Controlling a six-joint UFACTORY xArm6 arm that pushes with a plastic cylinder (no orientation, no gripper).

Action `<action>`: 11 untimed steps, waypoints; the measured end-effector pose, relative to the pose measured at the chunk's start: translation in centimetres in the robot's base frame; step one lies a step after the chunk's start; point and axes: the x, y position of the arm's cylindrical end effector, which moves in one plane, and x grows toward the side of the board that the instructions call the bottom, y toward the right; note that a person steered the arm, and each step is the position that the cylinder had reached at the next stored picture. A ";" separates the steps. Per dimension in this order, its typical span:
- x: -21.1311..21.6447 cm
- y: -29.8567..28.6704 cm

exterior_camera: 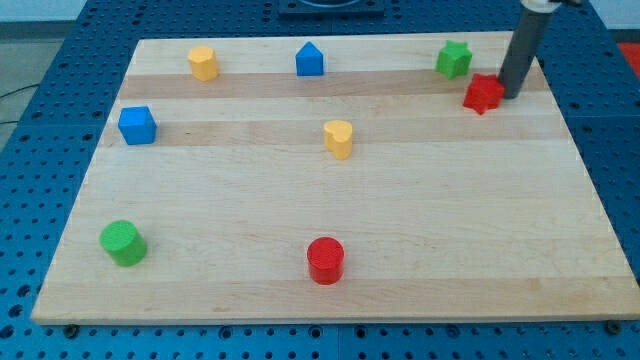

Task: Place the red circle parallel right to the yellow heart

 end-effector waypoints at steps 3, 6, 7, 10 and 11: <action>15.2 -1.3; 28.9 -18.2; 28.2 -21.4; 28.3 -22.8; 28.4 -22.9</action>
